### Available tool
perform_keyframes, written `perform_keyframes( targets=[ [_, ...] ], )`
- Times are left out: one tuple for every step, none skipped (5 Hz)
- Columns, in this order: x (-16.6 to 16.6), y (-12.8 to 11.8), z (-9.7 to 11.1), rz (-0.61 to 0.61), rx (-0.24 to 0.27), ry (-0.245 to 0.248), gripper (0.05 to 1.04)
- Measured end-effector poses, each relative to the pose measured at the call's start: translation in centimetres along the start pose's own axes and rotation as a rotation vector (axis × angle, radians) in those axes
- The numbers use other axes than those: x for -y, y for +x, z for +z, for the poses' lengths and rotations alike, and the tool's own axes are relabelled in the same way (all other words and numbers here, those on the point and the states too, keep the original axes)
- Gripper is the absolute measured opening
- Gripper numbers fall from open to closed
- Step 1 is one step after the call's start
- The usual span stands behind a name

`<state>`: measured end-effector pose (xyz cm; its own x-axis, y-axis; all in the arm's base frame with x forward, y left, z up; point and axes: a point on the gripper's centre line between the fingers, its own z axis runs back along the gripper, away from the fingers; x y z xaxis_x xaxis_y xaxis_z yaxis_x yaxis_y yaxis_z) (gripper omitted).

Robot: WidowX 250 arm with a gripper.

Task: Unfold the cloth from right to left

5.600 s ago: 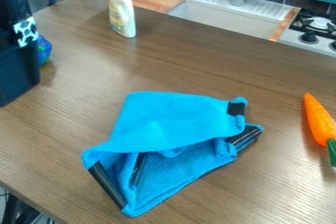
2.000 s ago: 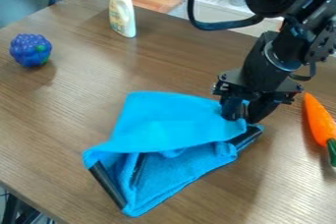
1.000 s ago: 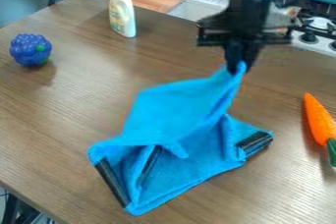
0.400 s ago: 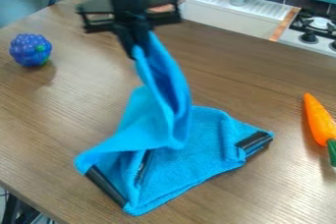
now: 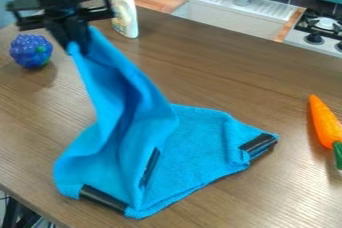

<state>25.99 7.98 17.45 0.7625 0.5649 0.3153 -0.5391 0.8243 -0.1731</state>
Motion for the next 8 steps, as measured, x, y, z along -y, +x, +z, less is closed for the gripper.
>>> perform_keyframes(
  targets=[
    [-2.9,0.3,-0.2,-0.006,0.004,0.017,0.064],
    [-5.3,0.1,-1.3,-0.008,-0.018,0.049,0.064],
    [-7.6,-0.5,-2.7,0.014,-0.039,0.12,0.089],
    [-9.7,-0.8,-4.6,0.121,-0.055,0.241,0.209],
    [-11.1,-1.9,-7.2,0.234,-0.179,0.331,0.461],
    [-11.0,-2.0,-7.3,0.289,-0.259,0.395,0.76],
    [-10.3,-1.7,-7.1,0.199,-0.243,0.427,0.97],
    [-8.3,-1.0,-4.6,0.135,-0.138,0.416,0.999]
  ],
)
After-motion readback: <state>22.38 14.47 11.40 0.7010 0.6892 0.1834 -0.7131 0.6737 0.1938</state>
